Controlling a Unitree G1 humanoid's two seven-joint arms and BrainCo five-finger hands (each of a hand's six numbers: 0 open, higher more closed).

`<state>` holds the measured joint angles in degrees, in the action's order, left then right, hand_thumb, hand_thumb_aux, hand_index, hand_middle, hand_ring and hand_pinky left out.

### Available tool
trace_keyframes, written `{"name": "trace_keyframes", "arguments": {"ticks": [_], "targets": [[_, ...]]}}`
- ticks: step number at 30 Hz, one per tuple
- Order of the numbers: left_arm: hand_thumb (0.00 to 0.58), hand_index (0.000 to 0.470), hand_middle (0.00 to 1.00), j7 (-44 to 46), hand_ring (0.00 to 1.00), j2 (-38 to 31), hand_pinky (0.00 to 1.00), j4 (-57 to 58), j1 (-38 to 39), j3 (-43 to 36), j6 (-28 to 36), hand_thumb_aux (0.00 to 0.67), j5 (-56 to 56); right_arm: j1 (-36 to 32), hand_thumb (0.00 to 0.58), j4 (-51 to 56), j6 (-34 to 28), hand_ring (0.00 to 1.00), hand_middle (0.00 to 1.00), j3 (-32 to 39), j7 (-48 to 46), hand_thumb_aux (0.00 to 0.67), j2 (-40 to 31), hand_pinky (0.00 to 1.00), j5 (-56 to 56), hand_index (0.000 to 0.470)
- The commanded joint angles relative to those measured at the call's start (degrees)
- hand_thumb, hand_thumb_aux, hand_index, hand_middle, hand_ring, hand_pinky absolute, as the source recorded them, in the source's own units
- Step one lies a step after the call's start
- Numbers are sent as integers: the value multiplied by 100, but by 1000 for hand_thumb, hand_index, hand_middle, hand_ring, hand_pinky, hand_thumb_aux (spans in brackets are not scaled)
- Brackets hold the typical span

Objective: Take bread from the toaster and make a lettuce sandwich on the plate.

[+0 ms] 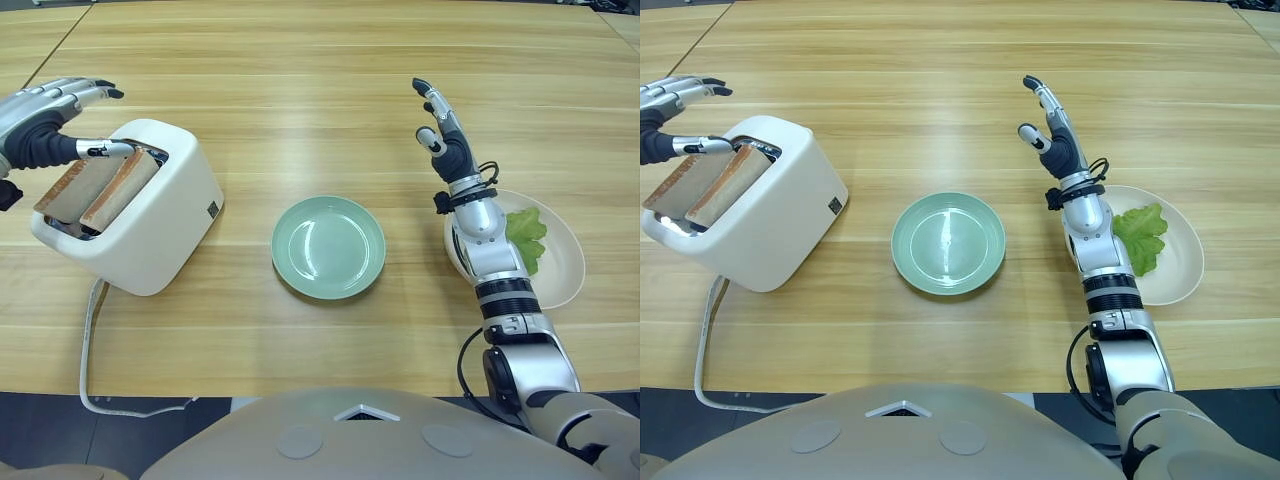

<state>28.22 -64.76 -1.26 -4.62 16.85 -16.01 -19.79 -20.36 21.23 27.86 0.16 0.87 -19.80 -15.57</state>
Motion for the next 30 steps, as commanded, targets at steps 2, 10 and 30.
{"name": "trace_keyframes", "arguments": {"ticks": [2,10,30], "targets": [[0,0,0,87,0,-236,0,233,93,3,-29,0,-235,77,0,-125,-52,0,0,-29,-69,0,-30,0,80,0],[0,0,0,278,0,-463,0,277,360,299,318,0,-418,176,0,-244,-84,0,0,-59,-139,0,-58,0,94,0],[580,470,0,320,0,-252,0,-133,307,41,624,670,-334,413,0,-581,-211,0,0,-144,-217,0,-147,0,129,0]]}}
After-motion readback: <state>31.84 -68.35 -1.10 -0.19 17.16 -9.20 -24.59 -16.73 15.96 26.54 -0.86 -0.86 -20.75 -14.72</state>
